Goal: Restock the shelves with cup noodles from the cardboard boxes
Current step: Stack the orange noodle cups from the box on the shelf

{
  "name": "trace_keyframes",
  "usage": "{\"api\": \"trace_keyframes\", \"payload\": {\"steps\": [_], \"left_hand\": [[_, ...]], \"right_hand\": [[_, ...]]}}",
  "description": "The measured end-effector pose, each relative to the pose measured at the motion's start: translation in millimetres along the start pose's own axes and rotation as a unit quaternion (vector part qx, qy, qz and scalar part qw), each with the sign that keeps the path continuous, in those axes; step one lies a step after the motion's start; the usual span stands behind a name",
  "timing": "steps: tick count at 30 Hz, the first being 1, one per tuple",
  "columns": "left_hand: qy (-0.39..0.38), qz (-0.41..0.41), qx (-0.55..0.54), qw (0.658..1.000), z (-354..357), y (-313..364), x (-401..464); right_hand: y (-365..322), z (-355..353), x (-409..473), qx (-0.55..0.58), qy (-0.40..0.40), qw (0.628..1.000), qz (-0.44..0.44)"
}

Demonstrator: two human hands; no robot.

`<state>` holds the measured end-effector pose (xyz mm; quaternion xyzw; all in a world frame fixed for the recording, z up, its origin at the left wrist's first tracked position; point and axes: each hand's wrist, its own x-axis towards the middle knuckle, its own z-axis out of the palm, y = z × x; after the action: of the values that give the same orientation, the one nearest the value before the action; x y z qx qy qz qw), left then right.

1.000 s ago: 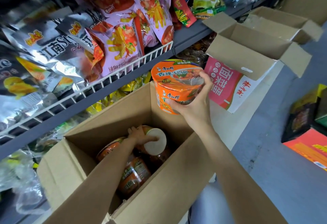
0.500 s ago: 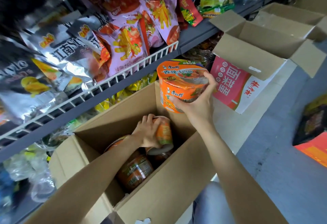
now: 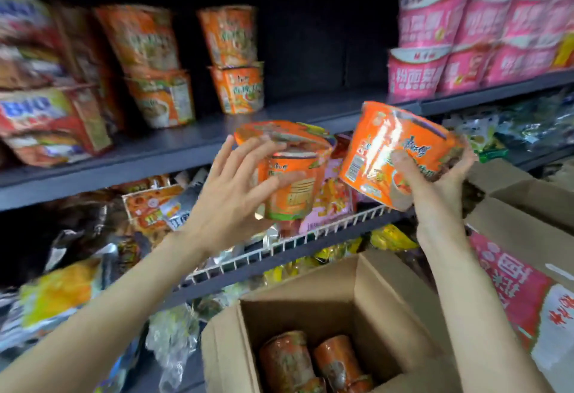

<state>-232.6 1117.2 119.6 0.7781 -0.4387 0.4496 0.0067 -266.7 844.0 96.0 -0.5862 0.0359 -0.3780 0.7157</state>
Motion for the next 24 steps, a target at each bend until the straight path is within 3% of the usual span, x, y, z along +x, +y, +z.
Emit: {"api": "trace_keyframes", "payload": {"steps": [6,12,19,24], "left_hand": [[0.077,-0.038,0.028,0.996,-2.9,-66.4,59.7],[-0.034,-0.103,-0.003,0.994,54.1,-100.0,98.0],[-0.039,-0.133,-0.099,0.985,81.3,-111.4,126.6],[-0.082,-0.23,-0.027,0.969,57.5,-115.3,93.9]], "right_hand": [[-42.8,50.1,32.2,0.034,-0.02,0.999,-0.032],[-76.3,101.4,70.1,0.007,-0.01,0.993,-0.117],[-93.8,184.4,131.9,-0.138,-0.063,0.965,-0.216],[-60.6,216.6,157.8,-0.24,-0.132,0.947,-0.17]]}}
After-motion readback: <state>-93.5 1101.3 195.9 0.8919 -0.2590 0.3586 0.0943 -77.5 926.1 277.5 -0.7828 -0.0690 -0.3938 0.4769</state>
